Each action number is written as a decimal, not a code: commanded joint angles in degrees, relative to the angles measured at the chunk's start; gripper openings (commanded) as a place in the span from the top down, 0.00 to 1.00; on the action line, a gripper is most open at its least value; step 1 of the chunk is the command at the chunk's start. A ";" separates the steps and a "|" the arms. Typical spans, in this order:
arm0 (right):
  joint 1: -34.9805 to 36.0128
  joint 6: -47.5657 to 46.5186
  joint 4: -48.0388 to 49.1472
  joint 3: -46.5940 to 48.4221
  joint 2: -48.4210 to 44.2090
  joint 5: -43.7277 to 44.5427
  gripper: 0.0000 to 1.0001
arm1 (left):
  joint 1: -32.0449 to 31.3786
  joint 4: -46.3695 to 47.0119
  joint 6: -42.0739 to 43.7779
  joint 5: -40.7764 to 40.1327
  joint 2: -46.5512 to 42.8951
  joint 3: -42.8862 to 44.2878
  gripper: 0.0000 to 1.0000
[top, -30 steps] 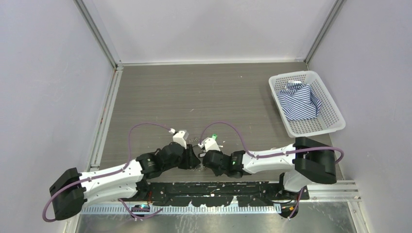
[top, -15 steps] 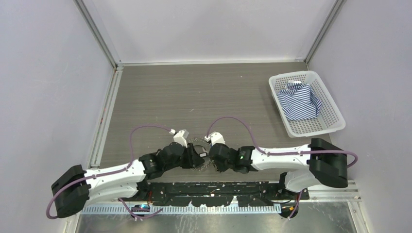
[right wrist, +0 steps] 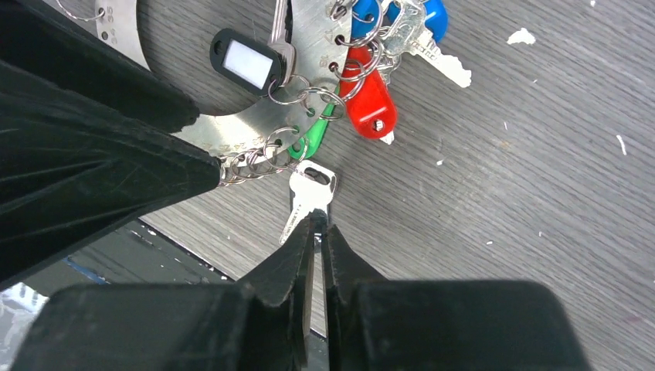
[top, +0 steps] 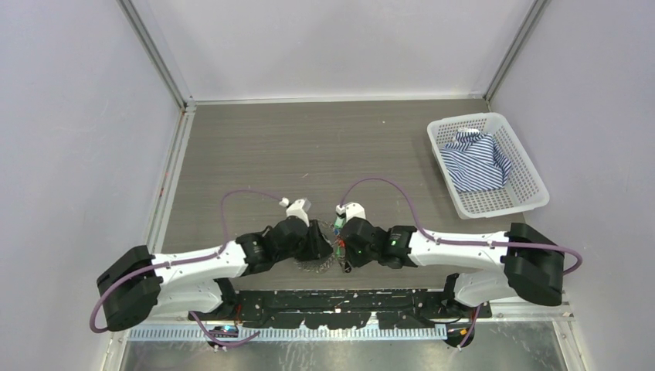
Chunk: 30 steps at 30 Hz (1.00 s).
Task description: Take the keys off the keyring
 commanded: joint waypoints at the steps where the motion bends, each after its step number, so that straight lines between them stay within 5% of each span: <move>1: -0.31 3.45 1.01 -0.97 -3.43 2.12 0.84 | 0.36 -10.17 16.39 -3.21 -0.97 9.30 0.59; 9: -3.82 6.81 2.67 -2.53 -6.43 1.19 0.73 | 1.50 -23.82 29.85 3.83 5.28 18.13 0.49; 14: -7.89 9.27 8.20 -1.24 -4.24 -4.67 0.61 | 1.50 -20.89 28.24 1.22 2.89 14.98 0.48; 30: -9.63 4.67 23.79 -2.72 6.12 -8.47 0.60 | 1.50 -13.74 29.15 4.35 -4.36 8.39 0.48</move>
